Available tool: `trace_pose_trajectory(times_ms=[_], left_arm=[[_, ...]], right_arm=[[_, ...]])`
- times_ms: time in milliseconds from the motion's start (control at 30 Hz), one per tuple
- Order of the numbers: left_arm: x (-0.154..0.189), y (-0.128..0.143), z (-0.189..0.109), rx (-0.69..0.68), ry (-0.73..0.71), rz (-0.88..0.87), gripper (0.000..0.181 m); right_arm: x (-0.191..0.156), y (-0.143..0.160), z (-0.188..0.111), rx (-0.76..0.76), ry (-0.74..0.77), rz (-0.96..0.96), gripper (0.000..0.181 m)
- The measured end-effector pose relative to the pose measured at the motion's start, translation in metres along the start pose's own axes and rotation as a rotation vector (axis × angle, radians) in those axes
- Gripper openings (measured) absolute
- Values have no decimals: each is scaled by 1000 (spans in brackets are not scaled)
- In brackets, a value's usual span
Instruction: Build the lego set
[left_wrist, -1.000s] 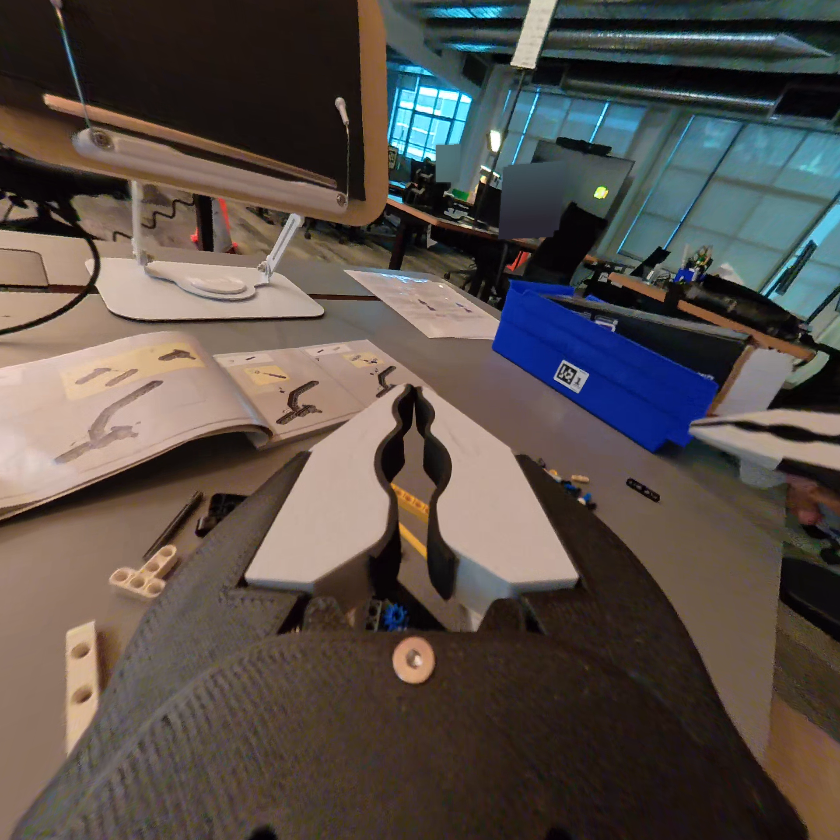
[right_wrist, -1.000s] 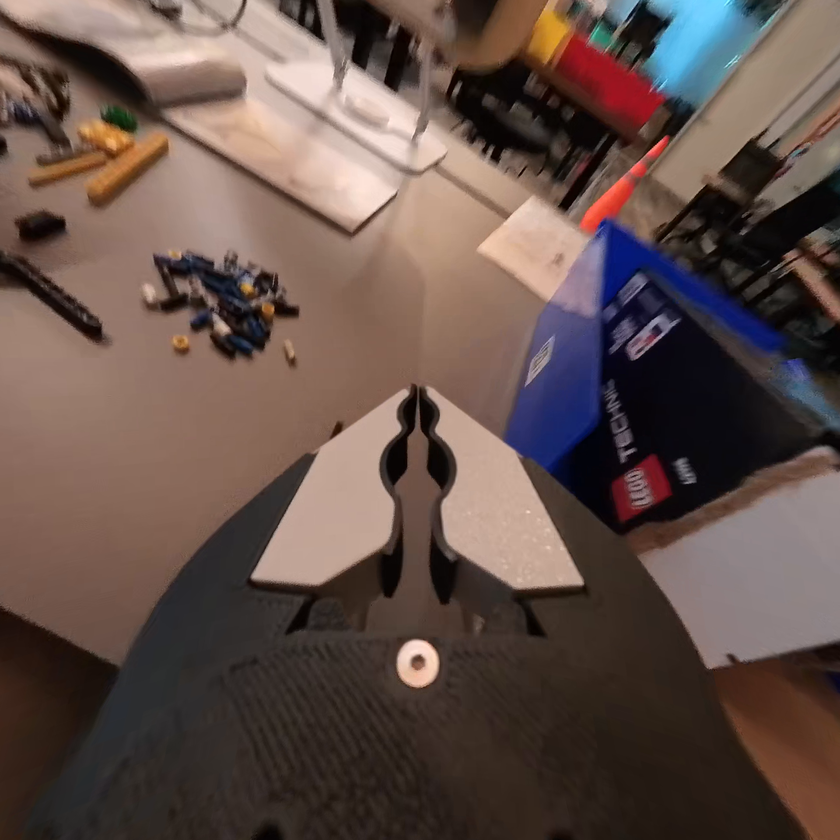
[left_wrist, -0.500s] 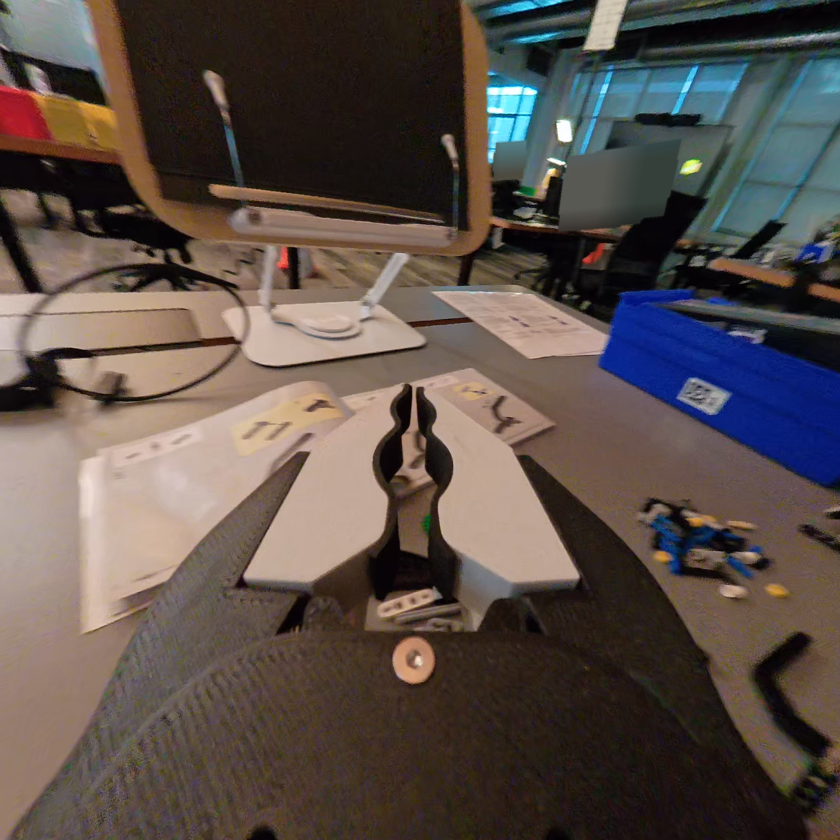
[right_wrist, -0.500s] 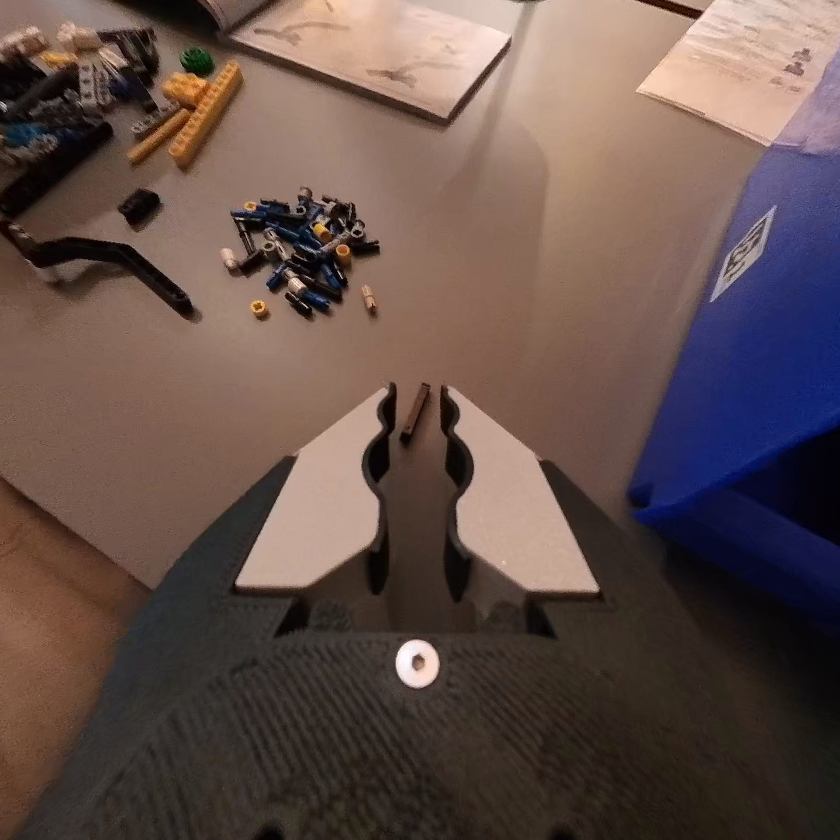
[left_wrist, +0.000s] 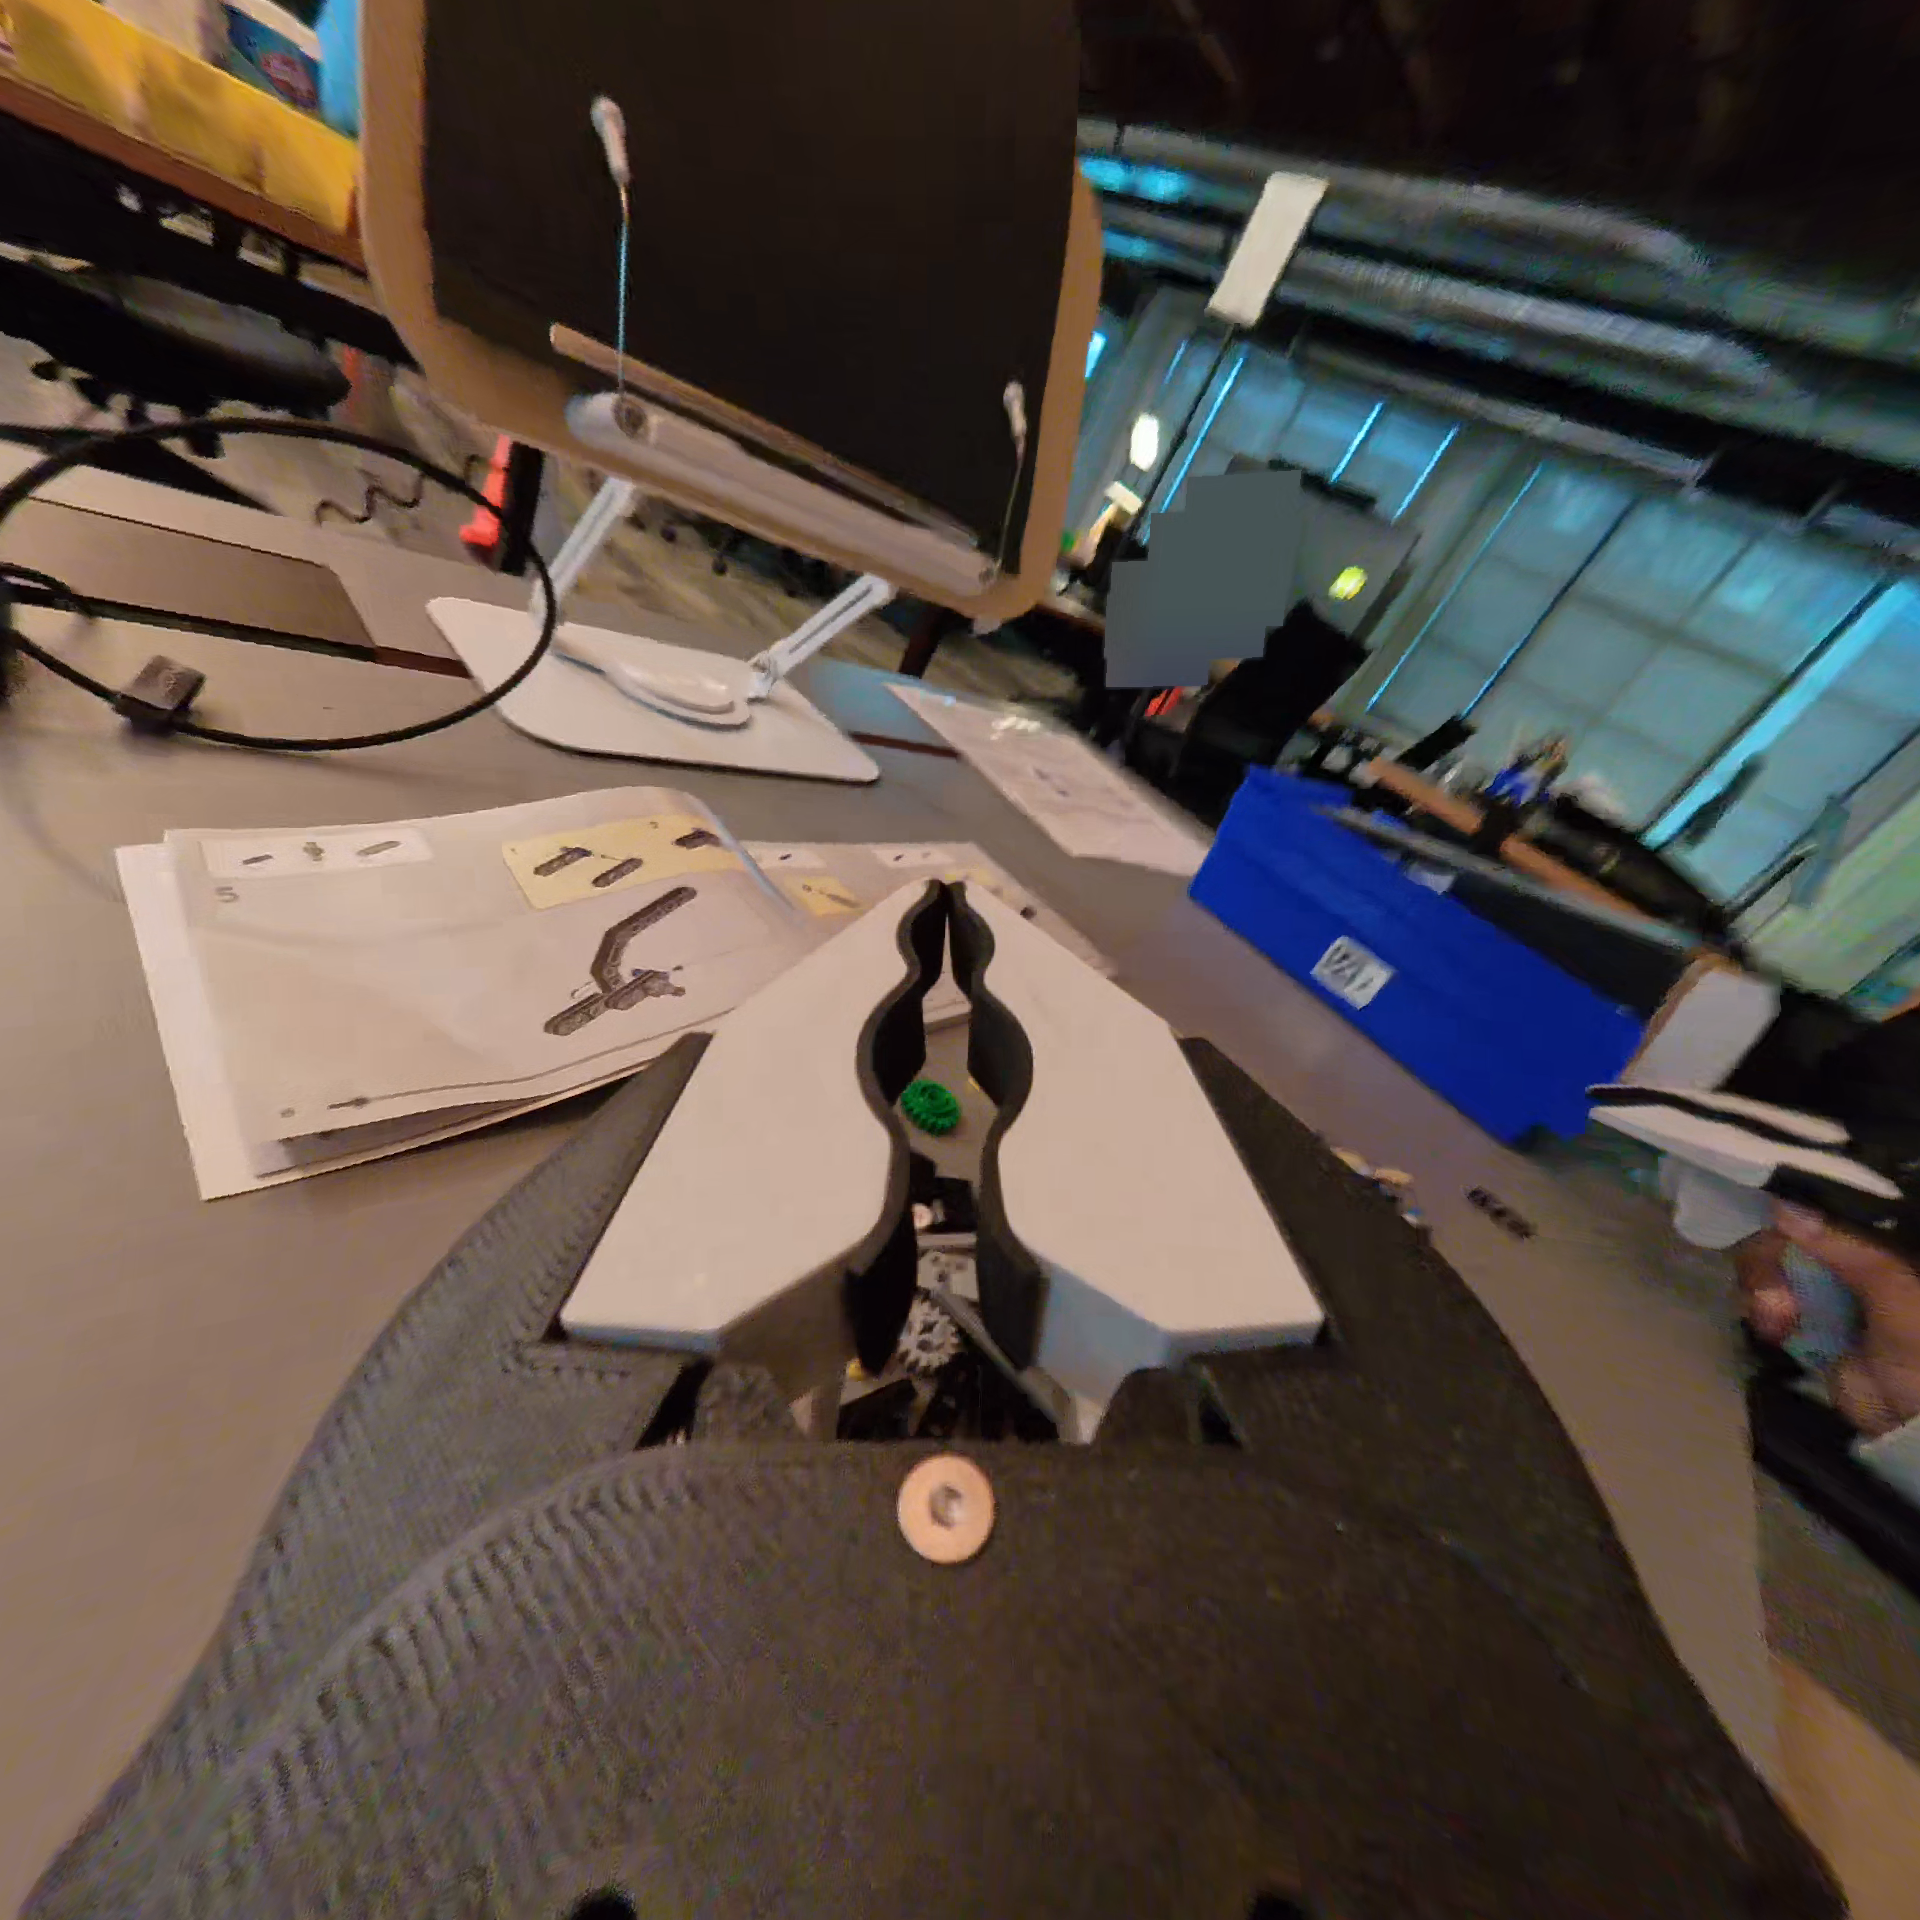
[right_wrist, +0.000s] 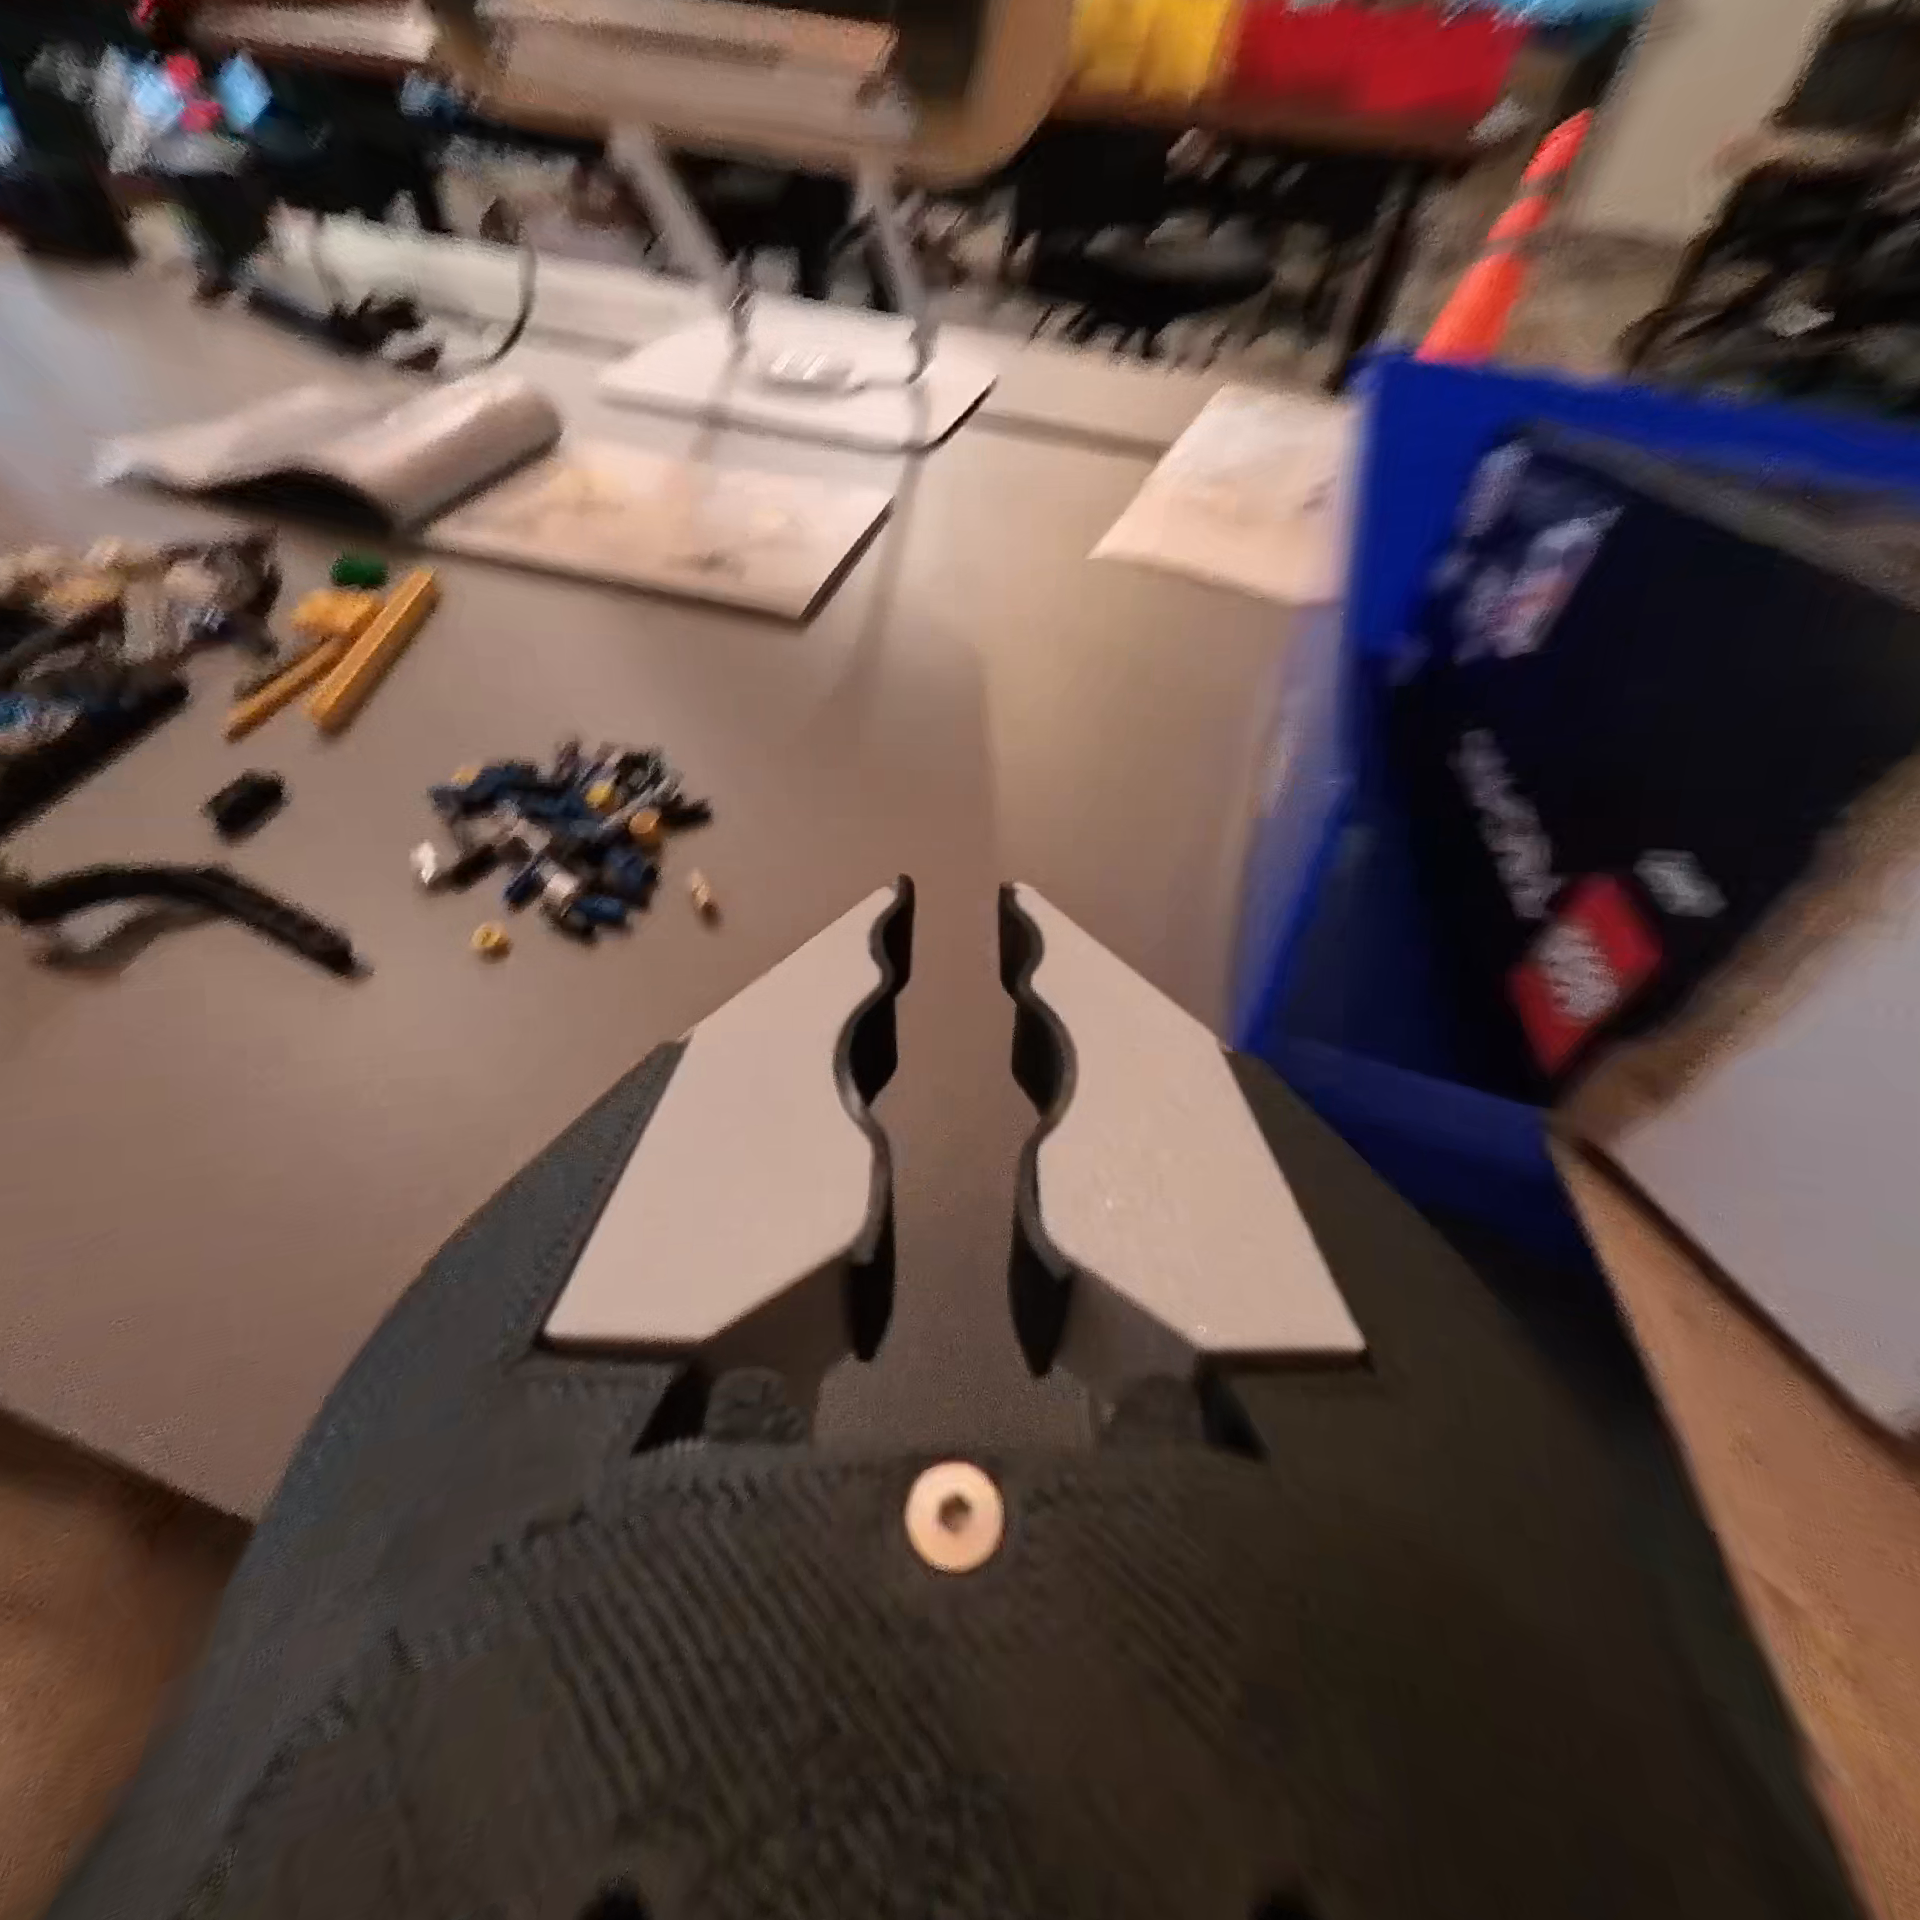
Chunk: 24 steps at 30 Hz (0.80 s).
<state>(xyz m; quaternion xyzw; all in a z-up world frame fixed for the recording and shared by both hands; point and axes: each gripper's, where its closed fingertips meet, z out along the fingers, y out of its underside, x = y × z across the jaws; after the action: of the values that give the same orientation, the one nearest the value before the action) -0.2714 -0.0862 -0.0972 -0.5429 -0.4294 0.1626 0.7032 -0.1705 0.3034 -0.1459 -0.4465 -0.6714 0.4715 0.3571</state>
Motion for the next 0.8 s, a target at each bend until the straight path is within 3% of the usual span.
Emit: trace_pose_trajectory(times_ms=[33, 133, 233, 367, 467, 800], left_arm=[[4, -5, -3, 40, 52, -52, 0], [15, -15, -8, 121, 178, -184, 0], [17, -17, -6, 123, 198, -177, 0], [11, -27, -4, 151, 191, -180, 0], [9, -29, -1, 139, 202, -184, 0], [7, -31, -3, 160, 178, -108, 0]], right_arm=[[9, -10, -12, 66, 68, 20, 14], [22, -37, -57, 311, 195, 109, 14], [34, -40, -83, 372, 294, 111, 16], [27, -27, -74, 264, 287, 66, 20], [16, -15, -61, 167, 239, 24, 11], [10, -2, -43, 79, 144, 21, 15]])
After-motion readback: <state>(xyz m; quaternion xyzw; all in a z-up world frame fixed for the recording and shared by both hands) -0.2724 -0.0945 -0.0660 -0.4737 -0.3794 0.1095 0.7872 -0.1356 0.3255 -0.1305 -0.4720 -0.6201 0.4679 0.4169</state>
